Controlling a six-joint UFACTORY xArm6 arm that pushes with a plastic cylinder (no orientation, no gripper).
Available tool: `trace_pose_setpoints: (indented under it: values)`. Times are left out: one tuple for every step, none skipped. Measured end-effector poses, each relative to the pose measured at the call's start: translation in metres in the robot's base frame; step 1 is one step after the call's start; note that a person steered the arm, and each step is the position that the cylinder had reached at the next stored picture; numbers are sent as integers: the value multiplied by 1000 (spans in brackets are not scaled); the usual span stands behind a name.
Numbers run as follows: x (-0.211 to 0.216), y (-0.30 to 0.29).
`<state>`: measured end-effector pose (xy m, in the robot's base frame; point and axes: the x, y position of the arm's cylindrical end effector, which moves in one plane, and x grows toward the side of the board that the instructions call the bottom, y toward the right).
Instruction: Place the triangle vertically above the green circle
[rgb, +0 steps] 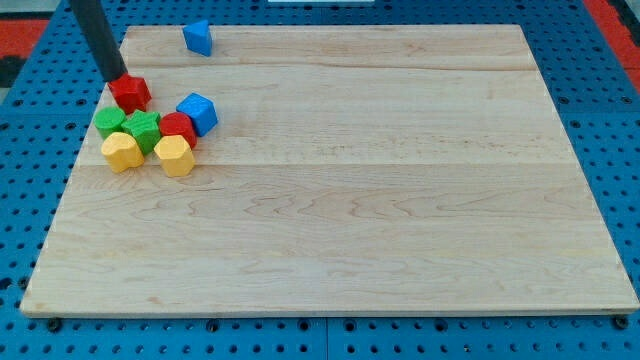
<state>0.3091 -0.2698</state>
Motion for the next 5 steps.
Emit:
trace_pose_setpoints:
  values:
    - [8,15]
    - [11,53]
    - [4,55]
    - [-28,55]
    - [-59,138]
